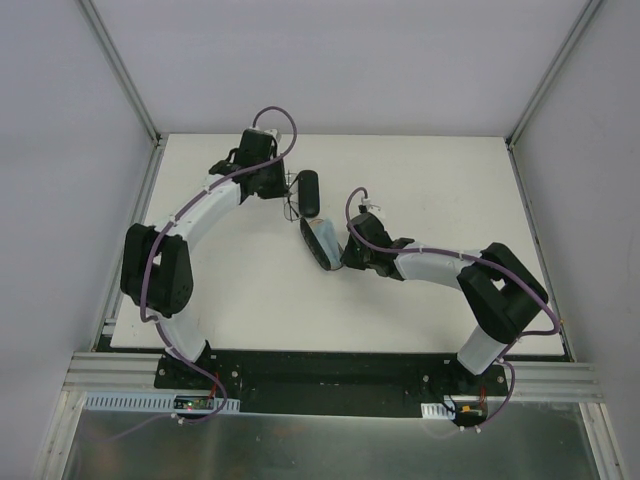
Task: Organize the sunglasses
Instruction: Place the sunglasses in the sunglasses case.
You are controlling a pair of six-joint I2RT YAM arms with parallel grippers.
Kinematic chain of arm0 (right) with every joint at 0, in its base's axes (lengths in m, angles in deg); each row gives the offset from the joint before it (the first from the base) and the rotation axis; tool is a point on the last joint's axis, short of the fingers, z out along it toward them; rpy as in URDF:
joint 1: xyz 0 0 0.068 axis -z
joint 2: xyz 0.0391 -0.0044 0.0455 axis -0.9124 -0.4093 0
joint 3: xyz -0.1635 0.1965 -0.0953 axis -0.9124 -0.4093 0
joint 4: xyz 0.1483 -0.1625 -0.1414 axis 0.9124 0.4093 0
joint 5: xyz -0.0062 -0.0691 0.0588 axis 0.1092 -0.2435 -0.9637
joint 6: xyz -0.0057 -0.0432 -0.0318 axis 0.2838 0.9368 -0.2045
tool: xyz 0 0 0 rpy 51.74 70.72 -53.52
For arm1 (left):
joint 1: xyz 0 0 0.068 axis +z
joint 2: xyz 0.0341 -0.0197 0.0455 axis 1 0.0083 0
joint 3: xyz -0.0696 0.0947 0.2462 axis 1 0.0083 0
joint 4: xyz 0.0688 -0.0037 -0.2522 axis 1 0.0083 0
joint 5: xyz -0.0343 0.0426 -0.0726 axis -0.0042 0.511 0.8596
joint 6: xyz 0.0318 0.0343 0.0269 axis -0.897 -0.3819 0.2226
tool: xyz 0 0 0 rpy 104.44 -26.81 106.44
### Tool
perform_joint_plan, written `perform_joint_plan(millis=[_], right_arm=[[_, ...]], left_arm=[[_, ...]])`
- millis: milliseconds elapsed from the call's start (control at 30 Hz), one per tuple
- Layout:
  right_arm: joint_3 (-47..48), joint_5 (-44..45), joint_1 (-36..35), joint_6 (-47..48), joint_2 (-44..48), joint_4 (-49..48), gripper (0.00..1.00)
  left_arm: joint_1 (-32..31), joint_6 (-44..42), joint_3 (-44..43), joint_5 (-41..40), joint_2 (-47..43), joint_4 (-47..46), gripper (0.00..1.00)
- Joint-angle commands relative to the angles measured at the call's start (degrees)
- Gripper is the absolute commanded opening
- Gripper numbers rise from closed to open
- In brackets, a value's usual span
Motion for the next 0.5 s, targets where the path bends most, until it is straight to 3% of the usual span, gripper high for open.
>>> perform_joint_plan(millis=[0, 200, 467], right_arm=[[-0.54, -0.36, 0.2, -0.7, 0.8, -1.02, 0.01], [-0.8, -0.36, 0.2, -0.78, 1.15, -1.11, 0.01], [-0.98, -0.45, 0.2, -1.22, 0.98, -2.16, 0.01]], left_arm=[[-3.32, 4.16, -6.66, 1.19, 3.05, 0.2, 0.0], [-5.69, 5.93, -12.2, 1.1, 6.84, 0.29, 0.0], [-10.08, 10.84, -10.54, -0.82, 7.63, 0.38, 0.0]])
